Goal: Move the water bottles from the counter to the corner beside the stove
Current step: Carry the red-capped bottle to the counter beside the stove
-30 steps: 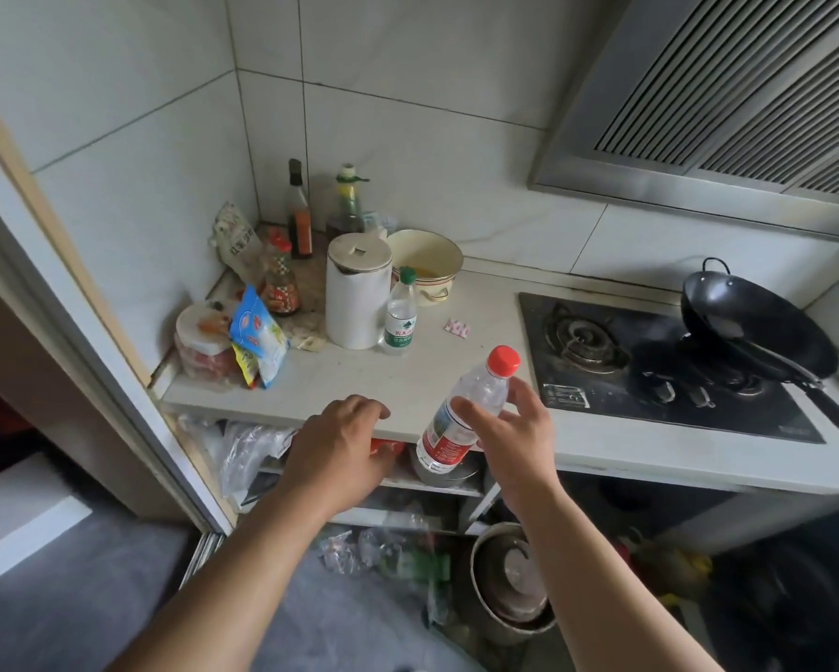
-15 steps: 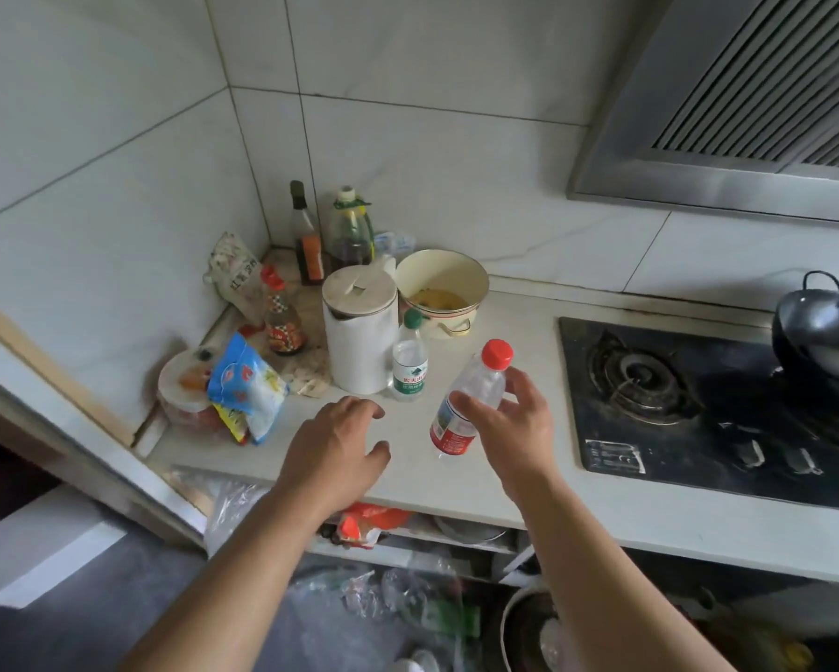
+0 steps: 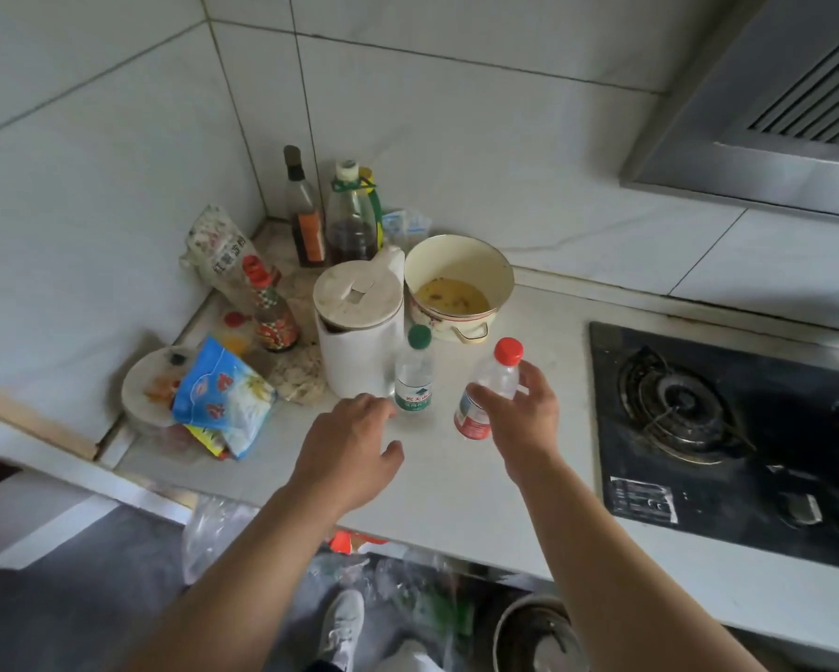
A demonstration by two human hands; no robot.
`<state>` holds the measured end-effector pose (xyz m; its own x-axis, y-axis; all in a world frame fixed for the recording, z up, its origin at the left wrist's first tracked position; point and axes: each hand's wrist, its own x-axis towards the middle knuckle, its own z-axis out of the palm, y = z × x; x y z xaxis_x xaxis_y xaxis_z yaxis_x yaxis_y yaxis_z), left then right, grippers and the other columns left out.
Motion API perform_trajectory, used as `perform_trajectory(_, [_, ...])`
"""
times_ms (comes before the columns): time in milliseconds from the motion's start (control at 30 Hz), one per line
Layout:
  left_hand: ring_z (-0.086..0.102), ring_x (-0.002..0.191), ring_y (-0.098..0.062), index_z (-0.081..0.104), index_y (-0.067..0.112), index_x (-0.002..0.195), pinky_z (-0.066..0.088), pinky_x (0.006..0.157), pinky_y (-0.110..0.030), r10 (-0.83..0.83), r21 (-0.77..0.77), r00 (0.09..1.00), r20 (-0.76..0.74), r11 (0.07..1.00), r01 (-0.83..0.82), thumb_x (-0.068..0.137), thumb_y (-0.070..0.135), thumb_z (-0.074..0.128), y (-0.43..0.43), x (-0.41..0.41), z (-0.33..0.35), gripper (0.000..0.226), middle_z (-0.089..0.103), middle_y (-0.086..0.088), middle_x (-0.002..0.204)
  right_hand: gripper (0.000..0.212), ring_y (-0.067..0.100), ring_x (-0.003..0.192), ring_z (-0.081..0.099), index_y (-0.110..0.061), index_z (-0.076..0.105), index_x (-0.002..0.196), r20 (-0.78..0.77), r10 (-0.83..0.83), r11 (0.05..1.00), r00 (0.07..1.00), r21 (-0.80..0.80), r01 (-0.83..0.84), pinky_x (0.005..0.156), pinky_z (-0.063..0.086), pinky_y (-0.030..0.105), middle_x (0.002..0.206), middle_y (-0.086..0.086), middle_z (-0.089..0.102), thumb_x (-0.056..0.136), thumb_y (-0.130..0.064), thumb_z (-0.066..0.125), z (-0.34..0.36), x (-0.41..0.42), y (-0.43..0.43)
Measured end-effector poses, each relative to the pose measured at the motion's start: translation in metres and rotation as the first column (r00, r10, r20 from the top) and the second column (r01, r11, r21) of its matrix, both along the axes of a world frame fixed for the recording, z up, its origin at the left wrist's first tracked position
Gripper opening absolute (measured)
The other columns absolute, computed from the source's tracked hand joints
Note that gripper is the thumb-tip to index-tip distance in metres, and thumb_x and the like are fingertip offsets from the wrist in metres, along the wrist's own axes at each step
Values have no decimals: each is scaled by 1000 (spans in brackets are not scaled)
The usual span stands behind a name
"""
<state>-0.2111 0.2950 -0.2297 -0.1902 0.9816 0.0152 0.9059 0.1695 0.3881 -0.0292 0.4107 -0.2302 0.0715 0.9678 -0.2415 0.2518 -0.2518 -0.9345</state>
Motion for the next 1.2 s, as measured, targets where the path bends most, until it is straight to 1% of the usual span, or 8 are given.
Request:
perform_trajectory(167, [56, 106, -21, 57, 22, 121, 47, 83, -38, -56, -52, 998, 7, 997, 56, 86, 41, 59, 19, -8, -15, 40, 60, 3, 119, 56, 26, 104, 68, -39, 58, 112, 36, -19, 1000, 999, -13, 19, 90, 58, 45, 106, -9, 66, 69, -22, 88, -13, -19, 27])
perform_trajectory(300, [56, 105, -17, 57, 24, 120, 47, 84, -34, -76, -76, 996, 40, 994, 79, 85, 42, 58, 25, -18, -27, 39, 61, 5, 119, 63, 28, 107, 67, -29, 61, 125, 64, -27, 999, 998, -25, 28, 94, 58, 49, 118, 1, 68, 69, -23, 89, -20, -37, 49])
perform_trajectory(567, [54, 109, -13, 53, 27, 125, 47, 90, -33, -92, -127, 993, 70, 987, 101, 89, 45, 54, 36, -38, -38, 40, 58, 8, 123, 66, 26, 107, 67, -28, 60, 128, 106, -44, 998, 993, -50, 49, 93, 57, 43, 120, 0, 66, 69, -23, 89, -32, -56, 70])
perform_trajectory(633, [54, 109, -13, 53, 27, 125, 47, 91, -34, -93, -126, 992, 81, 987, 103, 89, 45, 55, 39, -40, -38, 40, 58, 8, 124, 68, 25, 108, 64, -28, 58, 131, 109, -42, 996, 993, -71, 50, 89, 56, 39, 123, 0, 65, 71, -22, 89, -37, -57, 67])
perform_trajectory(767, [55, 108, -13, 53, 27, 126, 47, 89, -32, -121, -120, 990, 69, 984, 129, 89, 46, 54, 40, -45, -39, 41, 58, 8, 124, 61, 24, 108, 59, -35, 52, 121, 129, -8, 996, 992, -85, 20, 76, 47, 27, 120, -3, 60, 73, -22, 87, -37, -58, 64])
perform_trajectory(1000, [54, 107, -14, 53, 26, 125, 47, 87, -32, -228, -105, 973, 41, 967, 231, 89, 45, 52, 36, -45, -39, 42, 58, 7, 123, 79, 23, 117, 56, -26, 46, 138, 231, 12, 996, 973, -93, 9, 96, 51, 40, 132, 0, 56, 73, -30, 90, -32, -52, 48])
perform_trajectory(1100, [54, 106, -17, 54, 24, 125, 46, 85, -35, -283, -105, 958, 38, 953, 286, 87, 44, 52, 34, -41, -40, 42, 58, 6, 121, 73, 26, 121, 56, -17, 46, 141, 417, 68, 997, 906, -65, -45, 104, 50, 47, 139, 7, 54, 81, -33, 83, -34, -41, 19])
perform_trajectory(1200, [53, 107, -19, 53, 23, 125, 45, 85, -37, -351, -122, 935, 42, 927, 354, 87, 44, 51, 35, -32, -43, 44, 58, 5, 120, 61, 28, 125, 53, -17, 47, 144, 642, 194, 980, 742, -92, -177, 101, 50, 43, 144, 8, 51, 90, -33, 71, -37, -26, -14])
